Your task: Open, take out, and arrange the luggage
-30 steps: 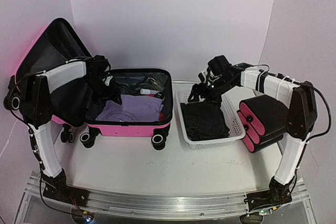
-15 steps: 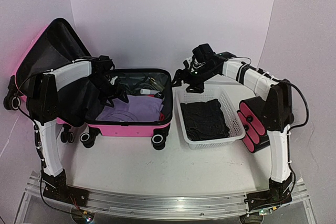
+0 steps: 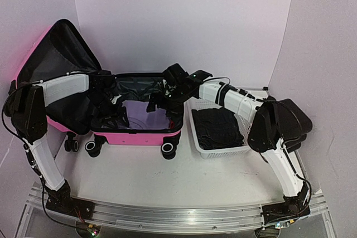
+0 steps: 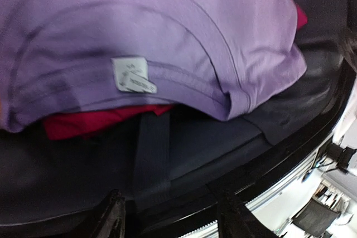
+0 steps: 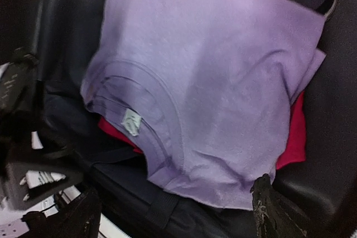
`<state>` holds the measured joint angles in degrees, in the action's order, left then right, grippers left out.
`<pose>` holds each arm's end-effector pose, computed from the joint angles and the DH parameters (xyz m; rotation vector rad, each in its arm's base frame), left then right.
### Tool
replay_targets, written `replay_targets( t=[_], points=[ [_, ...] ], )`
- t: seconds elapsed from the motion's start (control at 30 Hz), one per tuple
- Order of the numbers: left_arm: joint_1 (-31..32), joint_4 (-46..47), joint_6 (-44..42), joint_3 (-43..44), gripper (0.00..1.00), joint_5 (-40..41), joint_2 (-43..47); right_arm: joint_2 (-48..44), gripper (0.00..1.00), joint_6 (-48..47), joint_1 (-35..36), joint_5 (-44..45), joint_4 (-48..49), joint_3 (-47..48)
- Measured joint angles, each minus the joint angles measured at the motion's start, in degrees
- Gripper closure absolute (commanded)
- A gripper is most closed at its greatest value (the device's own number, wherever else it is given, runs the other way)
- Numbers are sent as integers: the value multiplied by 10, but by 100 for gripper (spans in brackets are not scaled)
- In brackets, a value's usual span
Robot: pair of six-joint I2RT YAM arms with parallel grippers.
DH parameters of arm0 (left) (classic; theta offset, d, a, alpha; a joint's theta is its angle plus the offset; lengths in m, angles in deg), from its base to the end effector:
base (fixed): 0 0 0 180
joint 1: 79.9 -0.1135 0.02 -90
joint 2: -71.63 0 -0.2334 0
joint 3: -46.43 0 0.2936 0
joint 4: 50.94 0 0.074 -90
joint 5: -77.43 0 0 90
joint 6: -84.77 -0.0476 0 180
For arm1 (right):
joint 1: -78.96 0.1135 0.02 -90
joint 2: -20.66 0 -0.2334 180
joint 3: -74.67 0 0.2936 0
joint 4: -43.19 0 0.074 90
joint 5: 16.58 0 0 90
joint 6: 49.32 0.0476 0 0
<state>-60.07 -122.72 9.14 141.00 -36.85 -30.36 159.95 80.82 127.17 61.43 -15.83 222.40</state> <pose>0.3524 -0.1479 0.1886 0.2043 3.0011 -0.7019 0.3684 0.4270 0.2157 -0.2867 2.6436 0.8635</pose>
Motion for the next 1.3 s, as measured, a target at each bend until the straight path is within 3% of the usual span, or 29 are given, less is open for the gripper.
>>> replay_targets(
  t=[0.43,0.73,1.3],
  points=[
    [17,59,-4,-83,62,24,47,12,15,105,-4,58,16,-36],
    [23,68,4,-132,62,17,89,28,30,143,2,53,10,-29],
    [24,19,0,-93,60,10,52,57,30,191,19,108,-95,27]
  ],
)
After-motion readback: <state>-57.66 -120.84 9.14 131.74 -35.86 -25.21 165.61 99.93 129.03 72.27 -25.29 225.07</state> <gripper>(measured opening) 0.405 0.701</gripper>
